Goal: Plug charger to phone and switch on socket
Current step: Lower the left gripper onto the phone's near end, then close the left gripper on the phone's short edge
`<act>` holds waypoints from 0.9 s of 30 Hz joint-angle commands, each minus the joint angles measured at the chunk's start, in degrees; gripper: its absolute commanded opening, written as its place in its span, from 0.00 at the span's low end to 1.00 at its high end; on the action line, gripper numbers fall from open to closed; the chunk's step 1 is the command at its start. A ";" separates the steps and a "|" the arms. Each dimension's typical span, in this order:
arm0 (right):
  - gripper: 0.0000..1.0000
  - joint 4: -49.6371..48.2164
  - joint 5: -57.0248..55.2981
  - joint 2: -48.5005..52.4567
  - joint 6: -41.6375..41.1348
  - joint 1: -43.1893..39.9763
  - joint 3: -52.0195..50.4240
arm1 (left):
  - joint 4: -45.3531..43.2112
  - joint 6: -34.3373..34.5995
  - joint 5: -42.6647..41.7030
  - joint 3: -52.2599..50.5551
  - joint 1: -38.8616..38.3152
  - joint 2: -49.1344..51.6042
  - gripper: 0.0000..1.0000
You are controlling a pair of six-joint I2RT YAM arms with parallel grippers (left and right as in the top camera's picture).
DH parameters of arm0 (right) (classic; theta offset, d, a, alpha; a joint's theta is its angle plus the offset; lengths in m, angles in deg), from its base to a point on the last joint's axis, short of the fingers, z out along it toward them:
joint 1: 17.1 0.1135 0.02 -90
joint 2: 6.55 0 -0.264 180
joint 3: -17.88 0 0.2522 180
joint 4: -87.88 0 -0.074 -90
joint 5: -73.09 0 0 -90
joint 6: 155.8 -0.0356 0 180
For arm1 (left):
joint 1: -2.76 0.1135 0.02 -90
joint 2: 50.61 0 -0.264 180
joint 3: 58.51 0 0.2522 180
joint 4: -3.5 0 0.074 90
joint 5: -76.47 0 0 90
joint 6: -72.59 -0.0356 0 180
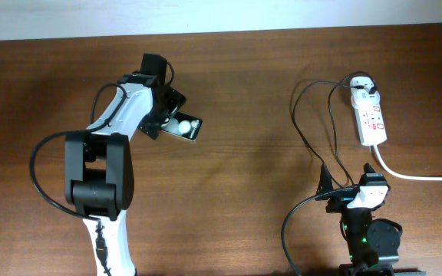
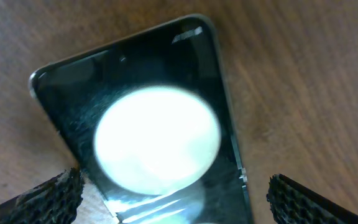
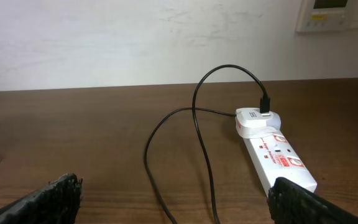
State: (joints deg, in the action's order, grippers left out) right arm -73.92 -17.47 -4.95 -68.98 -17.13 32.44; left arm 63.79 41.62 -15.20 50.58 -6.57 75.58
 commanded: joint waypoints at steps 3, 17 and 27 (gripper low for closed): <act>0.99 0.22 -0.09 -0.11 -0.24 -0.37 -0.48 | 1.40 0.55 -1.60 0.70 -0.22 0.98 0.99; 0.99 0.22 -0.09 -0.11 -0.22 -0.37 -0.48 | 0.92 4.79 -1.77 0.70 -1.68 9.05 0.99; 0.99 0.22 -0.09 -0.11 -0.24 -0.37 -0.48 | 3.17 4.52 0.63 0.70 -3.89 13.75 0.99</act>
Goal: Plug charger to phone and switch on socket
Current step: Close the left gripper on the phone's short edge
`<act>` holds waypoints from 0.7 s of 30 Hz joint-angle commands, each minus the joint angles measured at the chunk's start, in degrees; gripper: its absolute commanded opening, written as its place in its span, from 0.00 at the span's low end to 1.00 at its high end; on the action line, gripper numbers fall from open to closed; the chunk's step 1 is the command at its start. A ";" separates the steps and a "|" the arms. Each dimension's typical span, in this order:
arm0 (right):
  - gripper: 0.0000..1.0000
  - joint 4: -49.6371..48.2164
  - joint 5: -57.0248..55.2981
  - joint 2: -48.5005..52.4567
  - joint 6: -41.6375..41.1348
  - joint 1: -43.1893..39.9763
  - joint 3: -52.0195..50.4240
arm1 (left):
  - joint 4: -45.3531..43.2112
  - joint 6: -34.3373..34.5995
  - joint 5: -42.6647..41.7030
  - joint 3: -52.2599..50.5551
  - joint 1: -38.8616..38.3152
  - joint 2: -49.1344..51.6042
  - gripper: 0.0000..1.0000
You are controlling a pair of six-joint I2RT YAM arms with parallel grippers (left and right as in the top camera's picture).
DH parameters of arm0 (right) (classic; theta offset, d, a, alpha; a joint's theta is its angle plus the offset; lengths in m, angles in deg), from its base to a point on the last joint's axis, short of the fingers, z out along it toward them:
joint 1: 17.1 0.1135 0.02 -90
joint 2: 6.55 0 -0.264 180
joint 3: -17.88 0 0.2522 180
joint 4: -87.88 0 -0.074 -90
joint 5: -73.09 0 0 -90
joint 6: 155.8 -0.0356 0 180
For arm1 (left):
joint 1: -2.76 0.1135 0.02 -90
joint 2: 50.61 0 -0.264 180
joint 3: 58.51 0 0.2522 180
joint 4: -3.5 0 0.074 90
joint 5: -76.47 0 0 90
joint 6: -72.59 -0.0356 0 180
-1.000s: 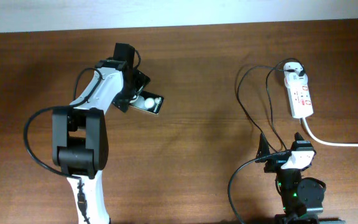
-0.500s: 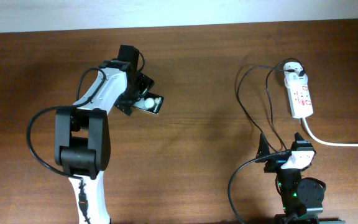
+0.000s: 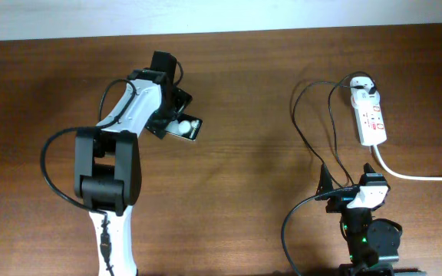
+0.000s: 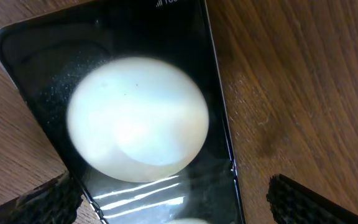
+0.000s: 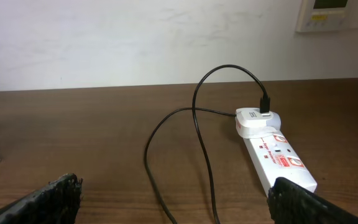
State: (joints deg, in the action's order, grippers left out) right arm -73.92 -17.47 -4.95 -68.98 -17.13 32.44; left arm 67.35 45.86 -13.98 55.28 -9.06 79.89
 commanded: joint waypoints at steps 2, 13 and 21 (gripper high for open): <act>0.99 0.22 -0.09 -0.11 -0.22 -0.37 -0.48 | 1.05 0.26 0.96 -4.04 -2.32 9.44 0.99; 0.99 0.22 -0.09 -0.11 -0.22 -0.37 -0.48 | 1.86 0.35 3.02 -4.37 -4.11 9.44 0.99; 0.99 0.22 -0.09 -0.11 -0.22 -0.37 -0.48 | 2.73 0.31 3.08 -5.55 -4.17 9.44 0.98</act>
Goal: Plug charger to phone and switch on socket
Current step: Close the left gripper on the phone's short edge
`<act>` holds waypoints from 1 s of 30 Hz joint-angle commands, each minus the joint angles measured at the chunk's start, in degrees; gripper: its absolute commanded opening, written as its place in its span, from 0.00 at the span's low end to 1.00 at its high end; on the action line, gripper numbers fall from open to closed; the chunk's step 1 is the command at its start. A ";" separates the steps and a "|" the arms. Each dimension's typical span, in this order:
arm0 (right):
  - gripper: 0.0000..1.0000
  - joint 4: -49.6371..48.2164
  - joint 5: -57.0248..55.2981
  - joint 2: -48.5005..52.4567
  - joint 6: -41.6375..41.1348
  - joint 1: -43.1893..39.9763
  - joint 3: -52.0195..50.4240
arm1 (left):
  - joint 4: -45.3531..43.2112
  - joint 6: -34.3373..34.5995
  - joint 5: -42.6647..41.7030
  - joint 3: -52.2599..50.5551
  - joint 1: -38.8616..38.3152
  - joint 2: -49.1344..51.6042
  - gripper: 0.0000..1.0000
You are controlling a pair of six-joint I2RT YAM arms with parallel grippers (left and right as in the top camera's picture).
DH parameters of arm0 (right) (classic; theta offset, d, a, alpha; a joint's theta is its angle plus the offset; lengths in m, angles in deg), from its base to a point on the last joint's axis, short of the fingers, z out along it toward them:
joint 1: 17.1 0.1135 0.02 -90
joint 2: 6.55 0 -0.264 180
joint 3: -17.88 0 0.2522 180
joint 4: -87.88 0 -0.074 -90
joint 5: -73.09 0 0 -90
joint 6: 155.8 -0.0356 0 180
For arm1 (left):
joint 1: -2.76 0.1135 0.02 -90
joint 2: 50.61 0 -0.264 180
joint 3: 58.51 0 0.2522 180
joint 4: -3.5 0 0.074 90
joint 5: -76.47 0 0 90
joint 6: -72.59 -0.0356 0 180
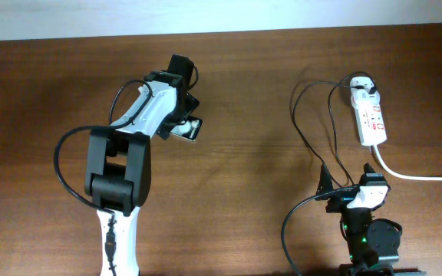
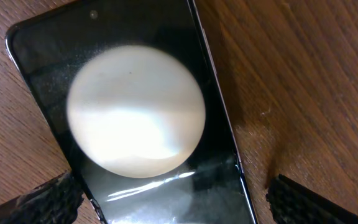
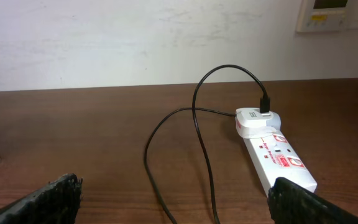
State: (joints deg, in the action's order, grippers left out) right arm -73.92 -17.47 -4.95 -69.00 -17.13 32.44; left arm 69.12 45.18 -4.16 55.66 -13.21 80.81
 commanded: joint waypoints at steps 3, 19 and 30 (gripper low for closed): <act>0.99 0.22 -0.09 -0.11 -0.22 -0.37 -0.48 | 0.87 0.98 -6.56 -7.17 -0.02 8.52 0.92; 0.99 0.22 -0.09 -0.11 -0.22 -0.37 -0.48 | 4.42 -24.35 -6.75 -7.69 -0.17 8.52 0.88; 0.99 0.22 -0.09 -0.11 -0.20 -0.37 -0.48 | 6.38 -34.86 -6.56 -7.69 -0.17 8.52 0.99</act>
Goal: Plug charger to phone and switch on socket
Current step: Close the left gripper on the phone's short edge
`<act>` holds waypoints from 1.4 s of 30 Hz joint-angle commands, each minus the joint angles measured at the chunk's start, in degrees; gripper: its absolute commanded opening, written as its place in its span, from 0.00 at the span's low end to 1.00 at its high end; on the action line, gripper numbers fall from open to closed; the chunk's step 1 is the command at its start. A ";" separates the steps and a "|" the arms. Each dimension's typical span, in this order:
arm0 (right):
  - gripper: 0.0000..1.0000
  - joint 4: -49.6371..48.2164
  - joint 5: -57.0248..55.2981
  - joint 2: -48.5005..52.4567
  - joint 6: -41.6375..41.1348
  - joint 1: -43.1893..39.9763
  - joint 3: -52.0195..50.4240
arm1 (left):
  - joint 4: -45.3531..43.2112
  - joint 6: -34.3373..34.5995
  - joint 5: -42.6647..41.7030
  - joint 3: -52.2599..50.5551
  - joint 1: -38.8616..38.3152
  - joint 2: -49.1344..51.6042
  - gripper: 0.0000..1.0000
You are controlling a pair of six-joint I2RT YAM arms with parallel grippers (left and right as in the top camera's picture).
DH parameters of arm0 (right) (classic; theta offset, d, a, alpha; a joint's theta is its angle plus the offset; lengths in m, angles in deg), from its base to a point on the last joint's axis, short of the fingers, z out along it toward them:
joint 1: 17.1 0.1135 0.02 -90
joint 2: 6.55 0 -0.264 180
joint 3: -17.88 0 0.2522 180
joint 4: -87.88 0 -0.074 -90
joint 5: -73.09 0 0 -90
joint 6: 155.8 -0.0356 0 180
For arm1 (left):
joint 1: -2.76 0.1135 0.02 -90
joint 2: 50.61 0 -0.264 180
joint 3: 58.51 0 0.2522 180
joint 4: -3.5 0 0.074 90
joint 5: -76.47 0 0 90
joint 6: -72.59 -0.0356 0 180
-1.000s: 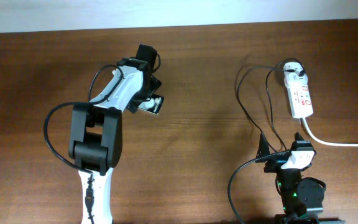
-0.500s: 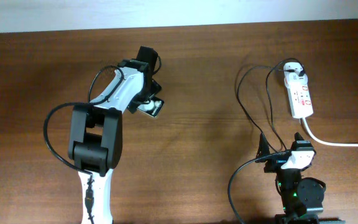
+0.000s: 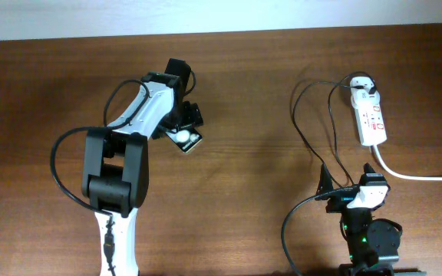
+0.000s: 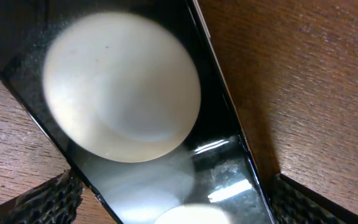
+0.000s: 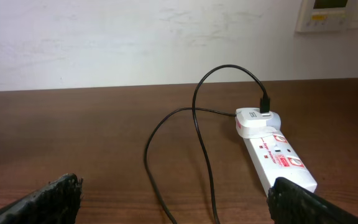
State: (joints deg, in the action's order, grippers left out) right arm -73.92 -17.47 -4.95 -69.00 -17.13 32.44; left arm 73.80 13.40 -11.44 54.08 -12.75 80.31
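The black phone (image 3: 186, 140) lies slanted on the table at the back left, its glossy screen (image 4: 123, 87) mirroring a round lamp. My left gripper (image 3: 183, 124) hovers low over it, open. In the left wrist view the phone runs between the two fingers (image 4: 42, 199), whose tips sit close to its edges. The white socket strip (image 3: 371, 121) lies at the back right with the white charger adapter (image 3: 361, 88) plugged in. Its black cable (image 3: 317, 142) loops toward the front; its free plug is hidden. My right gripper (image 3: 363, 192) rests open at the front right.
In the right wrist view the socket strip (image 5: 278, 158) and the cable (image 5: 201, 149) lie ahead on the brown table (image 3: 267, 215). A thick white mains lead (image 3: 413, 175) runs off the right edge. A white wall stands behind the table.
The phone has turned from lying across the table to slanted and sits a little nearer the front. My left gripper is closer to its screen. The right arm has not moved.
My open left gripper first stood over the phone's left part. It then moved rightward along the phone and closer, the screen filling more of the wrist view. Now the phone lies turned between the fingers. The right arm, strip and cable stayed put.
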 commanded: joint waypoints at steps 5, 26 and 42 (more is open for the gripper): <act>0.99 0.22 -0.09 -0.11 -0.20 -0.37 -0.48 | 1.44 5.03 0.42 -6.12 -0.63 9.03 0.99; 0.99 0.22 -0.09 -0.11 -0.20 -0.37 -0.48 | -6.43 14.99 -3.34 -6.12 1.68 9.03 0.99; 0.99 0.22 -0.09 -0.11 -0.20 -0.37 -0.48 | -5.33 14.99 -3.39 -6.12 1.68 9.03 0.99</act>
State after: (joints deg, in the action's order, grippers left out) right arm -73.92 -17.47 -4.95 -69.00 -17.13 32.44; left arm 70.08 28.31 -11.18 52.81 -12.18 79.56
